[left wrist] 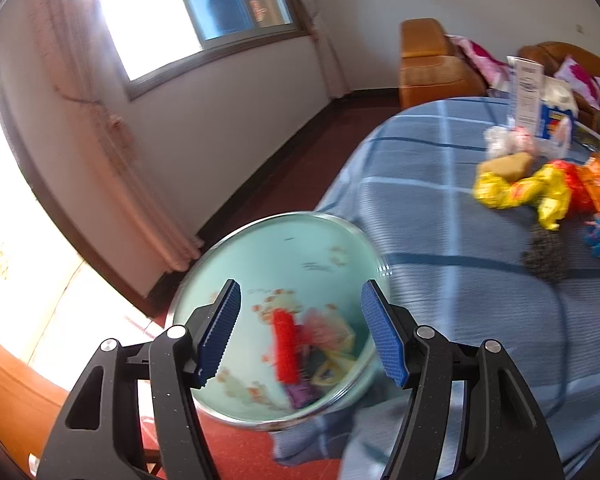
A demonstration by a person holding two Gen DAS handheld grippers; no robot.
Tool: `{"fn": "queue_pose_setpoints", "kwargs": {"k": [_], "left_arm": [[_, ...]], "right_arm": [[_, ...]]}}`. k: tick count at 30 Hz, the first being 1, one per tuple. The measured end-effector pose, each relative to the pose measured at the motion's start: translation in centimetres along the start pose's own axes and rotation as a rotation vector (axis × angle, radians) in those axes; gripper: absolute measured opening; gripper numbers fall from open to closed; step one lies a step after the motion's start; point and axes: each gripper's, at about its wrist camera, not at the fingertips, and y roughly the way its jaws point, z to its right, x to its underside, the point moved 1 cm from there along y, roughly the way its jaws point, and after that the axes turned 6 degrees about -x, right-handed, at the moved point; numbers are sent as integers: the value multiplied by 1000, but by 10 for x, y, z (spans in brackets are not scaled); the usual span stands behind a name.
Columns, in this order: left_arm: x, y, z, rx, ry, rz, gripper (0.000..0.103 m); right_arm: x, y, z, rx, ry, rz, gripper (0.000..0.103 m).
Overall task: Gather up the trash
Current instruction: 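Move both open grippers back over the trash on the table, then grasp the black braided scrubber with the left gripper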
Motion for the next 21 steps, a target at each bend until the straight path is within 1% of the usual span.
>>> {"fn": "queue_pose_setpoints", "kwargs": {"k": [5,12,18,19,20,21], "left_arm": [[-10,-12,43,81,40,25,62],[-23,-28,104,193,78,46,62],[-26,-29,142,249,120,45,62],[-24,-26,149,256,133,39,62],[-22,-22,155,266,144,26,58],[-21,-18,159,286,153,8,48]], "right_arm": [[38,-14,45,121,103,-42,50],[74,-24,80,208,169,-78,51],[94,-33,106,240,233,-83,52],[96,-34,108,242,239,-80,54],[97,-33,109,241,244,-78,57],[99,-33,110,237,251,-76,58]]}}
